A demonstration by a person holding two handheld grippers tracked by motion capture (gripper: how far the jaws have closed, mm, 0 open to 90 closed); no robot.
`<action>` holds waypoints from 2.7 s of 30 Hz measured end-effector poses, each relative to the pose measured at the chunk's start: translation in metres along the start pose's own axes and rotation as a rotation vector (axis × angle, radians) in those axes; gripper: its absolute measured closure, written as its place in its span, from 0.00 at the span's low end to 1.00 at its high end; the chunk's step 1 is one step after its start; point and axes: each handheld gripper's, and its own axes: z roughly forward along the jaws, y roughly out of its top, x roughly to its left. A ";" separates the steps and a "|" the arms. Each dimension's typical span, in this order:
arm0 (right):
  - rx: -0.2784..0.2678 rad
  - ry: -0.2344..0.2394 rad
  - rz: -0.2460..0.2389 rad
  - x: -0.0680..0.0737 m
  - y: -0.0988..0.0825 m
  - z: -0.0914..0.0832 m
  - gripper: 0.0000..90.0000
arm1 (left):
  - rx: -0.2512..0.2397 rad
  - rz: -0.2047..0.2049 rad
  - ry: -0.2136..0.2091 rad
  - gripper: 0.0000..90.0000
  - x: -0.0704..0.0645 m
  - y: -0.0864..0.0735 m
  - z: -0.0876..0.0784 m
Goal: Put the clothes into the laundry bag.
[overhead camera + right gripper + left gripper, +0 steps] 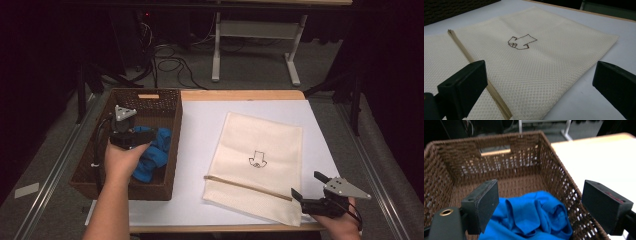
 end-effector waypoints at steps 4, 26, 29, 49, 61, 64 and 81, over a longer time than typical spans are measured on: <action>0.005 0.005 -0.006 -0.001 0.000 0.000 0.00 | 0.092 0.010 0.008 0.17 0.001 0.001 0.010; 0.044 0.020 0.013 -0.002 -0.003 0.003 0.00 | 0.599 0.017 -0.010 0.14 0.012 -0.028 0.072; 0.045 0.022 0.009 -0.002 -0.002 0.004 0.00 | 0.626 0.001 -0.017 0.16 0.014 -0.031 0.077; 0.050 0.023 0.016 0.000 -0.003 0.004 0.00 | 0.720 0.035 0.030 0.27 0.008 -0.052 0.094; 0.051 0.027 0.016 -0.001 -0.003 0.005 0.01 | 0.685 0.040 0.054 0.64 0.008 -0.050 0.089; 0.051 0.027 0.019 -0.001 -0.003 0.004 0.01 | 0.685 0.042 0.052 0.71 0.007 -0.050 0.089; 0.038 0.029 0.030 -0.004 -0.002 0.002 0.02 | 0.569 0.075 0.091 0.83 0.005 -0.036 0.071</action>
